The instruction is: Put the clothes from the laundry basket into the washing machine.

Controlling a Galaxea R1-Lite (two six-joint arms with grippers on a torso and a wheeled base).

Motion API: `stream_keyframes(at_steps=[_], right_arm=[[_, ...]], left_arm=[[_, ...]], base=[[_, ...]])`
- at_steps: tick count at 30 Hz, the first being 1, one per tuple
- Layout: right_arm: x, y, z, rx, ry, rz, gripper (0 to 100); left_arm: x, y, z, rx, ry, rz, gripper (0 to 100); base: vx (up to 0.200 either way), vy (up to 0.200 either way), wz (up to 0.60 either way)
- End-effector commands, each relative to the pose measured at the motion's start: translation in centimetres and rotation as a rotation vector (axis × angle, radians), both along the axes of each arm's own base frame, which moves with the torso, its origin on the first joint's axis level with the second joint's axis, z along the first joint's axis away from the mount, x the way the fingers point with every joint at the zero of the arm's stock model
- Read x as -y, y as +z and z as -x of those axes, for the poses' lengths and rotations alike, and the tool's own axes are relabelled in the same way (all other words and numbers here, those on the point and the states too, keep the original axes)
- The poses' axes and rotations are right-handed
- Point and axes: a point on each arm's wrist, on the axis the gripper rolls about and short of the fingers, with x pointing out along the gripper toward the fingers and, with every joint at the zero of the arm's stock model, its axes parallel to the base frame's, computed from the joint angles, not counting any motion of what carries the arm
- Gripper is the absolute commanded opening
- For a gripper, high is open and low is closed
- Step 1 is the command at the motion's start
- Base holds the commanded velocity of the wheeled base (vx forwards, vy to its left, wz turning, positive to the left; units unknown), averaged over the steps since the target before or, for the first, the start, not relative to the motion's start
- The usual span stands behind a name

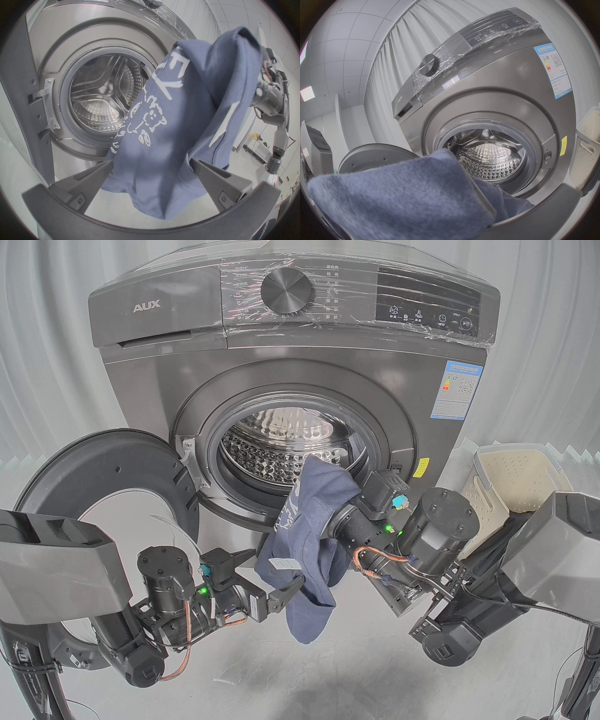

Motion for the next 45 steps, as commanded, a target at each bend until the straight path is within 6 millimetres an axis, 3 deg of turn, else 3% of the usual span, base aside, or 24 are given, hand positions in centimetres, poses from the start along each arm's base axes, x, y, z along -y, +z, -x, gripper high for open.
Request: stream_keyframes(at_steps=[1, 12, 19, 27, 32, 33, 40, 45], right_arm=[[-0.5, 0.6, 1.2, 0.006, 0.033, -0.009, 0], [-0.9, 0.3, 2.7, -0.014, 0.072, -0.004, 0], [-0.8, -0.2, 3.9, -0.031, 0.095, 0.015, 0], [-1.1, 0.6, 4.9, -0.017, 0.125, -0.006, 0], [-1.1, 0.6, 4.9, -0.018, 0.125, -0.01, 0], [-1.0, 0.6, 4.9, -0.018, 0.123, -0.01, 0], [0.0, 0.6, 3.8, -0.03, 0.073, -0.017, 0], [2.7, -0.9, 1.7, -0.077, -0.019, 0.026, 0]], left_arm=[[1.0, -1.2, -1.7, 0.0, 0.007, 0.003, 100], [2.2, -1.0, -4.2, 0.065, 0.018, 0.046, 100], [3.2, -2.3, -6.0, 0.08, 0.051, 0.049, 100], [3.3, -4.0, -6.6, 0.051, 0.057, 0.031, 100], [3.6, -3.9, -7.1, 0.066, 0.059, 0.044, 100], [3.5, -3.8, -7.1, 0.07, 0.061, 0.046, 0], [3.1, -1.8, -7.5, 0.09, 0.077, 0.115, 0], [1.4, 0.9, -6.8, 0.118, 0.117, 0.151, 0]], base=[[0.0, 0.0, 0.0], [0.0, 0.0, 0.0], [0.0, 0.0, 0.0], [0.0, 0.0, 0.0], [0.0, 0.0, 0.0], [0.0, 0.0, 0.0], [0.0, 0.0, 0.0], [0.0, 0.0, 0.0]])
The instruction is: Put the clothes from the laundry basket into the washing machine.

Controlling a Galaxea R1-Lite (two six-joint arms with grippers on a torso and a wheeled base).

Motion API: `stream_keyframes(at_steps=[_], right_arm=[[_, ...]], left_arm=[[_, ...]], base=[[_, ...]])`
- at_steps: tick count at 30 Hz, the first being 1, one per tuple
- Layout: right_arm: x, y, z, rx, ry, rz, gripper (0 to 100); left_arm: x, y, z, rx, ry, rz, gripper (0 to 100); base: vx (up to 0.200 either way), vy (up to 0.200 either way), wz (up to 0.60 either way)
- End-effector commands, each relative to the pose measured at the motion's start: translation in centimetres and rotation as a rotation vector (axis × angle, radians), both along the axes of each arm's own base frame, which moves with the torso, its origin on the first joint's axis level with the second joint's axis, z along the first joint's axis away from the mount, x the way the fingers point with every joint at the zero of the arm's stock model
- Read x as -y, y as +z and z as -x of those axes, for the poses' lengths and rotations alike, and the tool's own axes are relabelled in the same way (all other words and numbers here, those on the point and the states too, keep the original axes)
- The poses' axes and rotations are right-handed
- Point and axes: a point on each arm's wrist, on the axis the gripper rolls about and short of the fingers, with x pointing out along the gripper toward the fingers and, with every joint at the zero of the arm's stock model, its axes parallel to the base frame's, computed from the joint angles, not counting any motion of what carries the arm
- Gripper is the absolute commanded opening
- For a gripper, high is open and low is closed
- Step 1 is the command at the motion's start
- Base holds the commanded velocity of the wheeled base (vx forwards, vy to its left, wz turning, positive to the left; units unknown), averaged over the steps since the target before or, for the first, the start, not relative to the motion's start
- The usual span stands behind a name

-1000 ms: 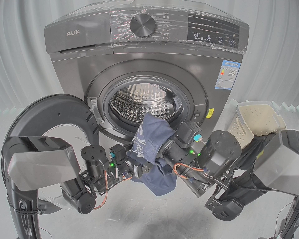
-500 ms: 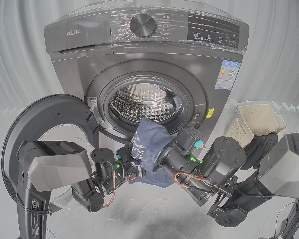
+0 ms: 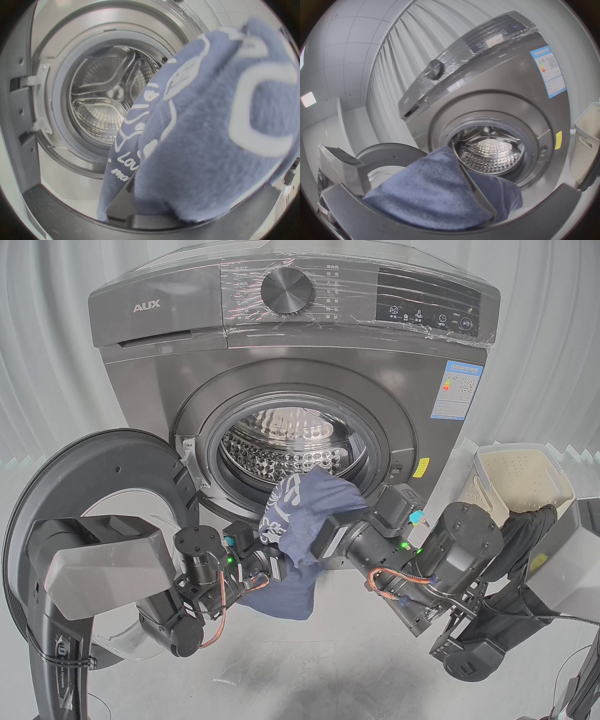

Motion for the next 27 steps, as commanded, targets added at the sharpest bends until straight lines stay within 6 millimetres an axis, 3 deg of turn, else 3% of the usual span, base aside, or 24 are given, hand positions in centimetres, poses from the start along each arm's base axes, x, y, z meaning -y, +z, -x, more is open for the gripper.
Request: stream_keyframes(at_steps=[1, 8, 9, 17, 27], right_arm=[[2.4, -1.6, -1.6, -0.049, -0.078, 0.049, 0], [3.3, -4.2, -1.2, -0.125, -0.087, 0.119, 0], [3.3, -4.5, -1.2, -0.134, -0.087, 0.129, 0], [2.2, -6.9, 0.3, -0.185, -0.031, 0.197, 0], [1.3, -7.5, 0.9, -0.187, -0.002, 0.203, 0]], left_arm=[[-1.8, 3.2, 0.8, 0.044, 0.035, 0.04, 0], [-3.1, 5.6, 3.0, 0.042, 0.038, 0.084, 0], [-3.3, 6.3, 4.0, 0.04, 0.028, 0.094, 0], [-4.4, 9.4, 7.1, 0.088, 0.011, 0.126, 0], [-5.7, 11.2, 9.2, 0.123, 0.009, 0.148, 0]], base=[[0.0, 0.0, 0.0], [0.0, 0.0, 0.0], [0.0, 0.0, 0.0], [0.0, 0.0, 0.0], [0.0, 0.0, 0.0]])
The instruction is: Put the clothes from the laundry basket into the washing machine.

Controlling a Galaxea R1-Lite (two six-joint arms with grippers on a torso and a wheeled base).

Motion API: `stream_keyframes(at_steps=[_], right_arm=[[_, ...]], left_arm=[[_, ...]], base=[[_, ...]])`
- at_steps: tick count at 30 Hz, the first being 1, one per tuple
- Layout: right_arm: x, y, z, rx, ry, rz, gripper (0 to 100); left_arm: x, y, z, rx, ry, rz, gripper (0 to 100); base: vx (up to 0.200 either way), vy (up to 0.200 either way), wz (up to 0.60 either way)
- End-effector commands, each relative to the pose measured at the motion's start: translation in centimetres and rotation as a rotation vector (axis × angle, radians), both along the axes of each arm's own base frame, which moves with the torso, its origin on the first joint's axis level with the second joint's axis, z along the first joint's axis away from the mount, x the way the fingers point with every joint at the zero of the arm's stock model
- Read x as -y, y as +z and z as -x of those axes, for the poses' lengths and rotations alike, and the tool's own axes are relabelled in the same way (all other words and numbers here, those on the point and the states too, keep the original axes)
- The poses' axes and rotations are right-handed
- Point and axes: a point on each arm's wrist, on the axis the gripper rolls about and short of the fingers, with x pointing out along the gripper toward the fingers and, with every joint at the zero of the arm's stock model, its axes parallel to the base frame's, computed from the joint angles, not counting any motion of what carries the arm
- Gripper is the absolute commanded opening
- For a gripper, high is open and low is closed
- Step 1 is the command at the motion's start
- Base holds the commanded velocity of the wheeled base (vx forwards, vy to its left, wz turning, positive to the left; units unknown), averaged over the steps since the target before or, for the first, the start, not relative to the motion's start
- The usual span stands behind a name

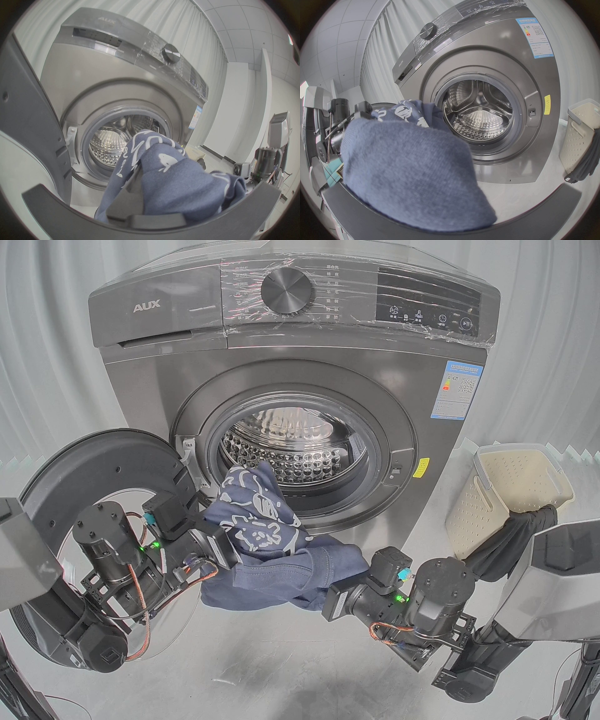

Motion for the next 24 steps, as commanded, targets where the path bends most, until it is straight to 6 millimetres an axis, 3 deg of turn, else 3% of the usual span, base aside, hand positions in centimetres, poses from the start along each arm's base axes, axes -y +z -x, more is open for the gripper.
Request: stream_keyframes(at_steps=[1, 2, 6, 11, 15, 19, 24], right_arm=[[-0.3, -0.4, 0.1, -0.009, 0.007, 0.005, 0], [-0.4, -0.2, 0.2, -0.005, 0.01, -0.002, 100], [0.0, 0.1, 1.0, -0.009, 0.021, 0.005, 100], [2.3, 1.6, 5.5, 0.009, 0.142, 0.076, 100], [4.5, 0.1, 8.1, -0.062, 0.212, 0.172, 100], [6.1, -0.9, 9.1, -0.11, 0.212, 0.228, 100], [7.0, -0.6, 8.8, -0.107, 0.176, 0.222, 100]], left_arm=[[-0.4, 1.9, 1.2, 0.057, -0.004, 0.028, 0], [-0.4, 1.8, 1.3, 0.053, -0.007, 0.028, 0], [-0.3, 1.5, 1.2, 0.046, -0.006, 0.02, 0], [-0.2, 1.6, 1.3, 0.047, -0.006, 0.021, 0], [-0.2, 1.5, 1.2, 0.045, 0.004, 0.021, 0], [-0.4, 1.5, 1.2, 0.043, 0.015, 0.021, 0], [-0.5, 1.2, 1.3, 0.033, 0.034, 0.015, 0]], base=[[0.0, 0.0, 0.0], [0.0, 0.0, 0.0], [0.0, 0.0, 0.0], [0.0, 0.0, 0.0], [0.0, 0.0, 0.0], [0.0, 0.0, 0.0], [0.0, 0.0, 0.0]])
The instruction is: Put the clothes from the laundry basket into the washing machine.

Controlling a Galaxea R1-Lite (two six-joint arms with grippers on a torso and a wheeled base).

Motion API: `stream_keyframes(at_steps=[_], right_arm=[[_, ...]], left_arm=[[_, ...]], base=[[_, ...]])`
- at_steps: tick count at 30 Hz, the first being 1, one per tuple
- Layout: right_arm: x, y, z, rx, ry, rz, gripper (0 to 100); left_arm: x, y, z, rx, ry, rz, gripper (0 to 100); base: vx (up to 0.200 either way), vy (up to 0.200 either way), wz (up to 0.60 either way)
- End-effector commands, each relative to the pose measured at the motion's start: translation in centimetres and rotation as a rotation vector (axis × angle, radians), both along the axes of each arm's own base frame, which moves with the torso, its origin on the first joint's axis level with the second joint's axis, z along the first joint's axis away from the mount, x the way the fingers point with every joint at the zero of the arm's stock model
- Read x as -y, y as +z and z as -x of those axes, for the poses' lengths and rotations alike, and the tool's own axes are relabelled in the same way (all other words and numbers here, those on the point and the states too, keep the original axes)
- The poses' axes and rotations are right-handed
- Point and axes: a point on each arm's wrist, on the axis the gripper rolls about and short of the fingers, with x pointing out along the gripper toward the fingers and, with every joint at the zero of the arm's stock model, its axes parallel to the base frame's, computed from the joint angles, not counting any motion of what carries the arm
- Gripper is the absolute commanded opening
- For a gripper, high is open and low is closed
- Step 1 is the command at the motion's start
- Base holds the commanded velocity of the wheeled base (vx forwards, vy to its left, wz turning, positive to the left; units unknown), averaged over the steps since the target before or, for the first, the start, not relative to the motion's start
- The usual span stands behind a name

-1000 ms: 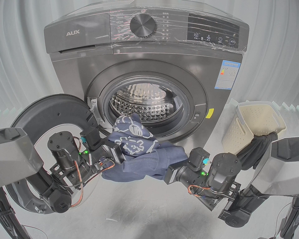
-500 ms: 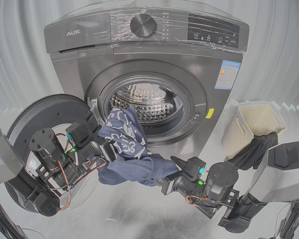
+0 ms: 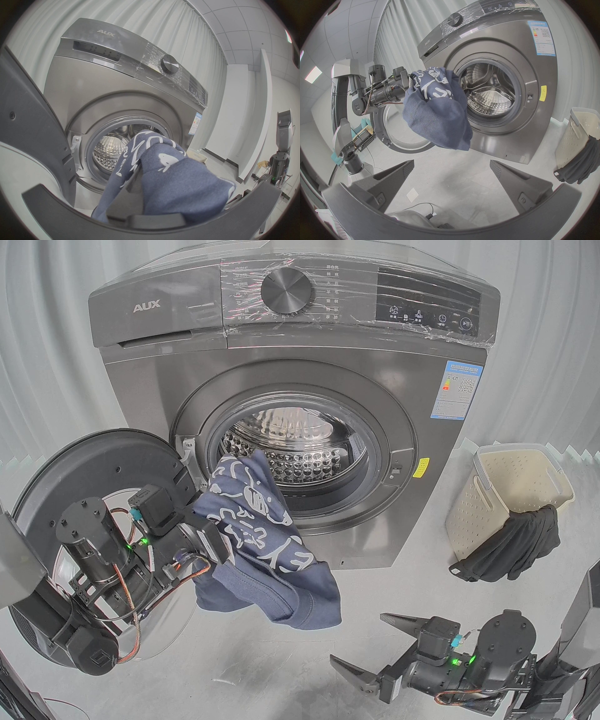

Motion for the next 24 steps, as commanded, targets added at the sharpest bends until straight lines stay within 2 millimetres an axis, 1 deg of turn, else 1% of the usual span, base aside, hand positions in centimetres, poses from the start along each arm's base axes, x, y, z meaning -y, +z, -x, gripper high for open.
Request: stream_keyframes(at_steps=[1, 5, 6, 7, 10, 11, 13, 15, 23, 24], right_arm=[[1.4, 0.7, 0.0, 0.011, -0.038, -0.009, 100], [2.1, 1.0, -1.1, 0.022, -0.097, -0.021, 100], [2.9, 1.1, -2.5, 0.032, -0.165, -0.029, 100], [3.4, 1.2, -3.3, 0.038, -0.205, -0.033, 100], [4.7, 1.6, -4.7, 0.058, -0.282, -0.041, 100], [4.7, 1.6, -4.7, 0.058, -0.282, -0.041, 100], [5.5, 1.7, -5.2, 0.069, -0.319, -0.03, 100], [5.7, 1.8, -5.2, 0.071, -0.323, -0.031, 100], [5.3, 1.7, -4.9, 0.066, -0.307, -0.029, 100], [5.3, 1.7, -4.9, 0.066, -0.305, -0.029, 100]], left_arm=[[0.0, -0.4, 0.1, -0.017, 0.028, -0.003, 0], [0.0, -0.5, 0.4, -0.026, 0.04, -0.005, 0], [0.1, -0.9, 0.9, -0.04, 0.03, -0.02, 0], [0.1, -1.1, 1.2, -0.048, 0.031, -0.03, 0], [-0.1, -1.9, 1.5, -0.069, 0.033, -0.069, 0], [-0.1, -1.9, 1.5, -0.069, 0.033, -0.069, 0], [-0.3, -2.1, 1.5, -0.073, 0.038, -0.074, 0], [-0.3, -2.0, 1.5, -0.072, 0.038, -0.073, 0], [-0.2, -2.2, 1.6, -0.077, 0.032, -0.076, 0], [-0.2, -2.2, 1.6, -0.079, 0.034, -0.079, 0]], base=[[0.0, 0.0, 0.0], [0.0, 0.0, 0.0], [0.0, 0.0, 0.0], [0.0, 0.0, 0.0], [0.0, 0.0, 0.0], [0.0, 0.0, 0.0], [0.0, 0.0, 0.0], [0.0, 0.0, 0.0], [0.0, 0.0, 0.0], [0.2, 0.0, 0.0]])
